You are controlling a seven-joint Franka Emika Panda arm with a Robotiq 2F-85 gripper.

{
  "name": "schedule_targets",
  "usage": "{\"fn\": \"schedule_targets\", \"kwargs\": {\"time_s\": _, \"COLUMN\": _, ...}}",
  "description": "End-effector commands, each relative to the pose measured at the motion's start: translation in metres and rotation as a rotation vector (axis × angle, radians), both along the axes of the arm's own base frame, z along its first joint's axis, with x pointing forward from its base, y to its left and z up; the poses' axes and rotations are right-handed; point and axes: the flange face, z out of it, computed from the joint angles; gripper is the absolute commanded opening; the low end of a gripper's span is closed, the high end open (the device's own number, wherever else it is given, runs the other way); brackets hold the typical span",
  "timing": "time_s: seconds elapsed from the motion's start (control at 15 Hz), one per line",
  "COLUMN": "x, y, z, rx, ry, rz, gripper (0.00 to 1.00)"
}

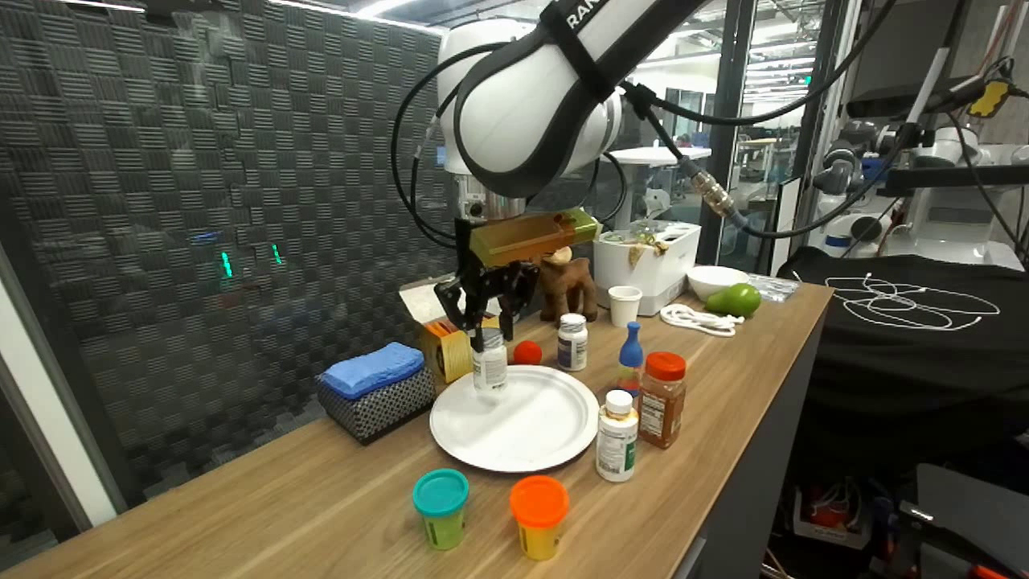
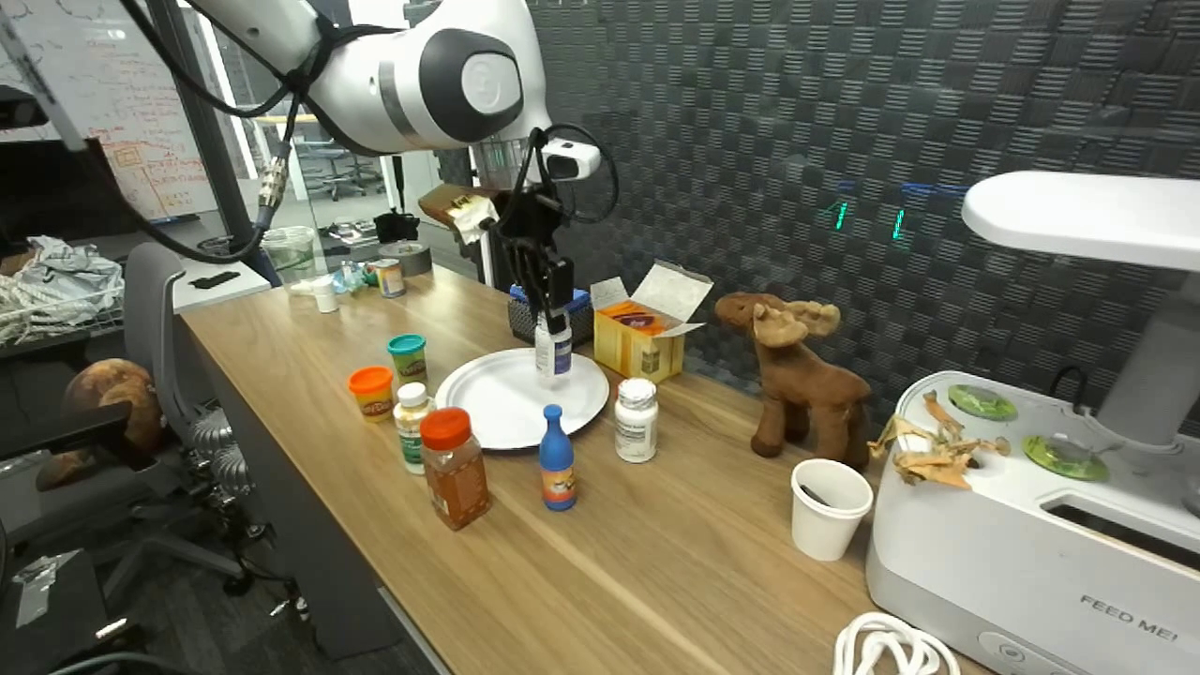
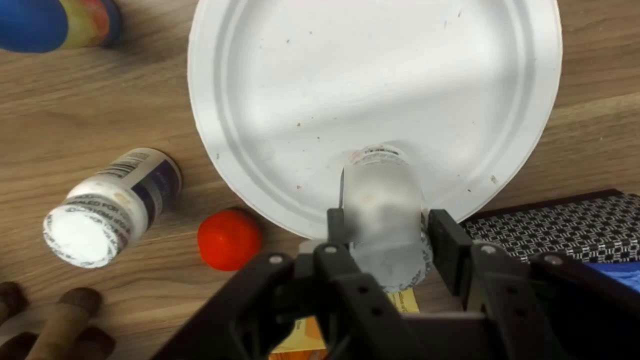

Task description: Put all the containers and the orange plushie that are around the white plate on the white plate

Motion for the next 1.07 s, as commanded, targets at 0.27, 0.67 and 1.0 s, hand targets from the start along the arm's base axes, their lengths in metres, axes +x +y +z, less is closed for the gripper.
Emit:
{"fn": "schedule_targets", "kwargs": {"time_s": 0.27, "x": 0.0, "y": -0.002, "z": -0.013, "rx": 0.087, "ry": -0.035, "rz": -0.056, "gripper": 0.19}}
{"fn": "schedule_targets", "kwargs": {"time_s": 0.67, "x": -0.011, "y": 0.019, "z": -0.026, "rx": 0.065, "ry": -0.03, "rz": -0.005, "gripper": 0.69}}
{"fn": "schedule_targets", "kwargs": {"time_s": 1.0, "x": -0.022, "y": 0.05, "z": -0.001, "rx": -0.008, "ry": -0.052, "rz": 0.089, "gripper": 0.99}}
